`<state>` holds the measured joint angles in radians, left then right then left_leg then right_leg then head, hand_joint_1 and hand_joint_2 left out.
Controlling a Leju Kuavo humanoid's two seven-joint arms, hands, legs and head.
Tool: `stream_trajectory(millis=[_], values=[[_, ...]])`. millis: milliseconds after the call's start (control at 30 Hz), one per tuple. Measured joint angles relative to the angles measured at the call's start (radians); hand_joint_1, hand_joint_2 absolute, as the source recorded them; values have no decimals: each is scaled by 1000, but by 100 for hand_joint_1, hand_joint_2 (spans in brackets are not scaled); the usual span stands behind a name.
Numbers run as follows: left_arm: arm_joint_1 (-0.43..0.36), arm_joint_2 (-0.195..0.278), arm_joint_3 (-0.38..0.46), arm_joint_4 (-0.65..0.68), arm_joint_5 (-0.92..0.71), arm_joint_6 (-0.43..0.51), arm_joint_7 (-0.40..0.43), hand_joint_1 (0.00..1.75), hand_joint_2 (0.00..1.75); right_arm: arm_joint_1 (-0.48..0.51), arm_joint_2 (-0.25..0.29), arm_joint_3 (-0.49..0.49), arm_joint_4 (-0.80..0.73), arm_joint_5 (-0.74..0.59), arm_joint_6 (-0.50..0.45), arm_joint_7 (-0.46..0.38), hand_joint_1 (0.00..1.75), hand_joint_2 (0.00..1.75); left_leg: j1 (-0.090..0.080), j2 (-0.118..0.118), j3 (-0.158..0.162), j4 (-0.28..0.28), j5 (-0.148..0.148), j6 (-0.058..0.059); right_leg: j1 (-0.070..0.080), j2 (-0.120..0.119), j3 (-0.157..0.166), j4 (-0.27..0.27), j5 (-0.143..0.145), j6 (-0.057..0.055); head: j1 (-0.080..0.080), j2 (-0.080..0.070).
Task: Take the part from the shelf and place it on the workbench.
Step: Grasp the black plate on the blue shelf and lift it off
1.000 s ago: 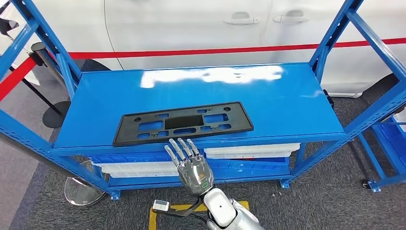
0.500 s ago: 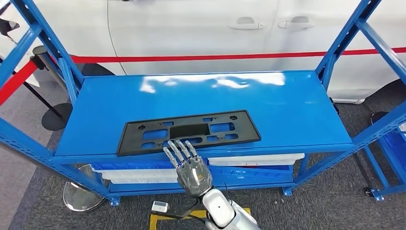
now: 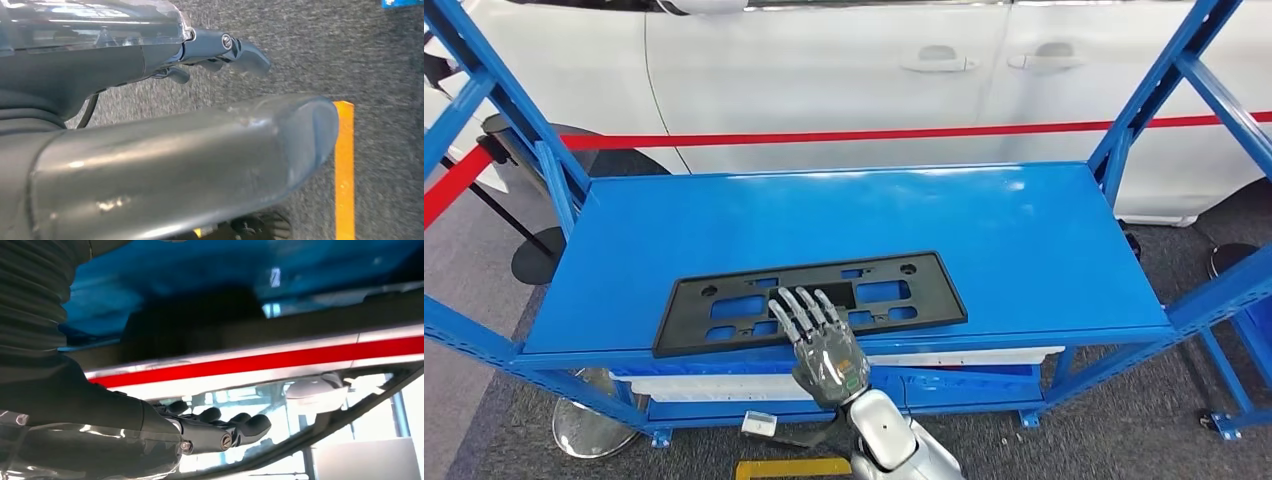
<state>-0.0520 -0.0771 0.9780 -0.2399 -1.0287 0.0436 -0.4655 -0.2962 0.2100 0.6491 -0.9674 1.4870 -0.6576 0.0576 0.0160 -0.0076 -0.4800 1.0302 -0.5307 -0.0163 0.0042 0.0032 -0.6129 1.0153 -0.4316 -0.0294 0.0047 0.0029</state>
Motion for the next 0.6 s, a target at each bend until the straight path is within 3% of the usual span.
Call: stream_trajectory(millis=[67,133,167,200,233,300,367,500,600], values=[[-2,-2,5,0,-6,1,-4,0,0,-6,7,-2,-12,-20,5,-8,0,175,2,1,-40,82,-35,-9,-5,-1,16,-10,-2,-8,-2,0],[-2,-4,9,0,-12,1,-6,0,0,-10,10,-4,-24,-32,11,-12,0,175,3,1,-119,210,-86,-17,-4,-2,20,-11,-8,-14,-4,0],[-1,-5,12,0,-15,1,-7,0,0,-10,11,-5,-31,-37,17,-13,0,175,4,1,-150,251,-99,-19,-3,-1,23,-11,-12,-16,-4,0],[1,-5,14,0,-18,1,-8,0,0,-11,11,-6,-37,-40,23,-13,0,175,4,1,-167,260,-92,-20,-2,0,27,-11,-15,-16,-4,0],[2,-5,17,0,-22,2,-8,0,0,-13,12,-8,-43,-42,32,-13,0,175,4,1,-166,231,-62,-18,-2,2,32,-11,-19,-15,-4,0],[2,-5,21,0,-28,2,-9,0,0,-21,14,-10,-55,-41,46,-12,0,175,3,2,-130,103,30,-12,-1,3,45,-9,-28,-11,-4,0],[0,-6,23,0,-35,3,-10,0,0,-29,16,-13,-63,-33,57,-8,0,175,-1,4,-103,7,71,-1,2,3,47,-4,-35,-2,-4,0],[2,-9,25,0,-45,4,-11,0,0,-38,17,-20,-71,5,66,10,0,175,0,4,-100,-13,85,23,4,2,41,5,-45,19,-3,0],[0,-12,25,0,-49,4,-11,0,0,-42,16,-23,-74,12,70,14,0,175,4,5,-98,-20,91,32,1,2,23,46,-77,33,2,0]])
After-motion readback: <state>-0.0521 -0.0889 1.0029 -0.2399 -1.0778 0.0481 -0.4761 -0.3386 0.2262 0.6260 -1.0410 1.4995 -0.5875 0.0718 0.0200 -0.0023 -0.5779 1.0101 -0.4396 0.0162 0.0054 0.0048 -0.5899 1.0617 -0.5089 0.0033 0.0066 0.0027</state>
